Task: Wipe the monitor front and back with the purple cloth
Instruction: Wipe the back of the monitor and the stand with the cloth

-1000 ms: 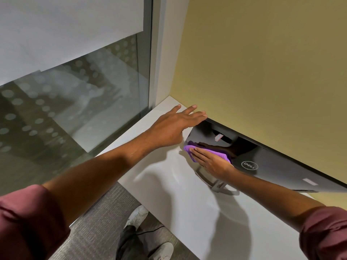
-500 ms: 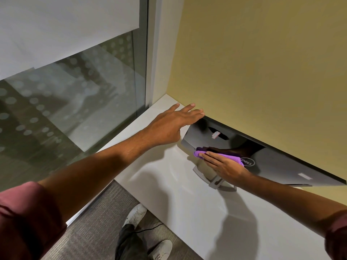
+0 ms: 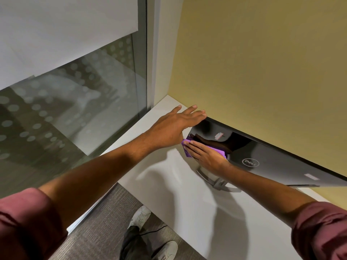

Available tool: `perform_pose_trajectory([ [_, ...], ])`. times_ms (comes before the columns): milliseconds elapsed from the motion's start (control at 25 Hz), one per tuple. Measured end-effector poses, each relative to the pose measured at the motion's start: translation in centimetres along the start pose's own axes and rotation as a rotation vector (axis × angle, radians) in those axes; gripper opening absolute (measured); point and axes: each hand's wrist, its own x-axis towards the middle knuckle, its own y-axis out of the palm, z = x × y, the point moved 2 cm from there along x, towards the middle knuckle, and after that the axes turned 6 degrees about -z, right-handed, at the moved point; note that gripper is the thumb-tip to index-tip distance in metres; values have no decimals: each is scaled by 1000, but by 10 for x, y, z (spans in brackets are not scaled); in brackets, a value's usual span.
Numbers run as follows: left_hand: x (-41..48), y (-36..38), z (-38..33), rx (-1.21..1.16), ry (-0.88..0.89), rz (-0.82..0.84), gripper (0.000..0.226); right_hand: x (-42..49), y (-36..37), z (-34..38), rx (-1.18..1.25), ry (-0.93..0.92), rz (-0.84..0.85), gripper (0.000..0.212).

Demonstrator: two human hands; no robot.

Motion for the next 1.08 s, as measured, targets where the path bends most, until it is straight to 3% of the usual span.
perform_pose_trajectory([
  [240, 4, -4, 0, -3, -7, 21, 104, -5, -15, -24, 116, 161, -174, 82],
  [760, 0, 5, 9, -66, -22, 12, 121, -88, -40, -68, 204, 479, -530, 59],
  [1080, 1, 9, 13, -148, -36, 25, 122, -137, -38, -75, 223, 706, -603, 55],
])
